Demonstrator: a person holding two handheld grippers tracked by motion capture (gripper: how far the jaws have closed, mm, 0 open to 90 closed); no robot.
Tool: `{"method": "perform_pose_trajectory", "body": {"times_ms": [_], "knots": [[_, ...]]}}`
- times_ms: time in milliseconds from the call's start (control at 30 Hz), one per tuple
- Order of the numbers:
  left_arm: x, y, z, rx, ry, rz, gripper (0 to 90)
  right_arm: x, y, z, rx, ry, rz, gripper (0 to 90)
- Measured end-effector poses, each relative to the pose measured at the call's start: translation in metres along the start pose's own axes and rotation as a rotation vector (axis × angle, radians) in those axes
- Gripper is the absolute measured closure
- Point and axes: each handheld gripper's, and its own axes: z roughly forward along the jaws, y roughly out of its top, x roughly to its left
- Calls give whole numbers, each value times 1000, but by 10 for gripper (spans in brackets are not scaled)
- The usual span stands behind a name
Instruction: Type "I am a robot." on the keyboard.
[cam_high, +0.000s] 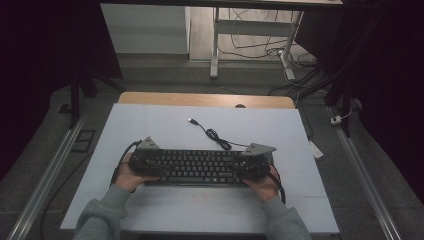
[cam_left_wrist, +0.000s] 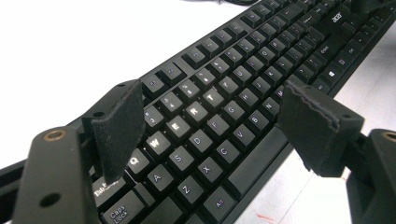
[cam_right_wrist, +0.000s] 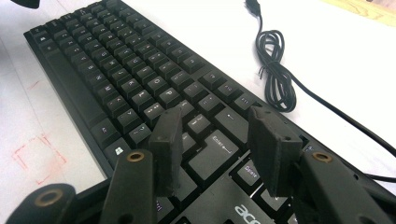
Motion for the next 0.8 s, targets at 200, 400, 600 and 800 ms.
{"method": "perform_pose_trajectory", "body": {"times_ms": [200, 400, 600, 800], "knots": [[0, 0, 0, -1, 6, -3, 234, 1, 0, 2, 5, 5, -5, 552], [0, 0, 0, -2, 10, -2, 239, 1, 0, 2, 11, 2, -7, 552], [-1, 0, -1, -18, 28, 2, 283, 2, 0, 3, 13, 3, -11, 552], [-2, 1, 2, -31, 5, 11, 495, 2, 0, 4, 16, 4, -10, 552]]}}
